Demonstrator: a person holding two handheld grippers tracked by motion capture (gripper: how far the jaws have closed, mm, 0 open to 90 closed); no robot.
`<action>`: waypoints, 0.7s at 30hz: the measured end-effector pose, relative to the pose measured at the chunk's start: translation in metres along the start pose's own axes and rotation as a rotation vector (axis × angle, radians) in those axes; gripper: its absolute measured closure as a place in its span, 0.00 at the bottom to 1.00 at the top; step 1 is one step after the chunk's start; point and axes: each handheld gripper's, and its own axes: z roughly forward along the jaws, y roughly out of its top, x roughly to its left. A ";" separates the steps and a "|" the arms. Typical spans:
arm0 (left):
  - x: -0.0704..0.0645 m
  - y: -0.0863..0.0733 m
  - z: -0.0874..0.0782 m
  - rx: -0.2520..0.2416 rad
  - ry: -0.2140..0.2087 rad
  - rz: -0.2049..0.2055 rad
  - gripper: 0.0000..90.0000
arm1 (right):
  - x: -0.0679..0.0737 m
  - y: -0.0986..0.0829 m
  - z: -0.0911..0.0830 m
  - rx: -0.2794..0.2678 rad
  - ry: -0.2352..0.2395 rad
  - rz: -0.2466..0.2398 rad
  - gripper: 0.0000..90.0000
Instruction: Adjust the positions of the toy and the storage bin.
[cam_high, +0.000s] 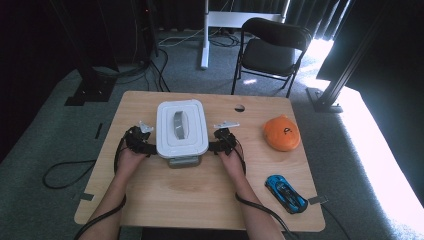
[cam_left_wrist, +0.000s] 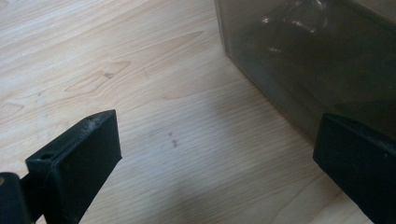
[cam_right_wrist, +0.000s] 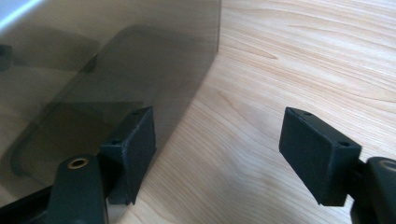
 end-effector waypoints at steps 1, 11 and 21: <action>0.000 0.000 0.000 0.000 0.000 0.000 0.01 | 0.000 0.000 0.000 0.000 0.000 0.000 0.30; -0.015 0.007 0.003 0.000 -0.019 0.022 0.01 | -0.009 -0.009 -0.014 -0.007 -0.004 -0.002 0.30; -0.029 0.009 0.002 -0.010 -0.036 0.025 0.03 | -0.015 -0.026 -0.030 0.009 0.012 -0.031 0.30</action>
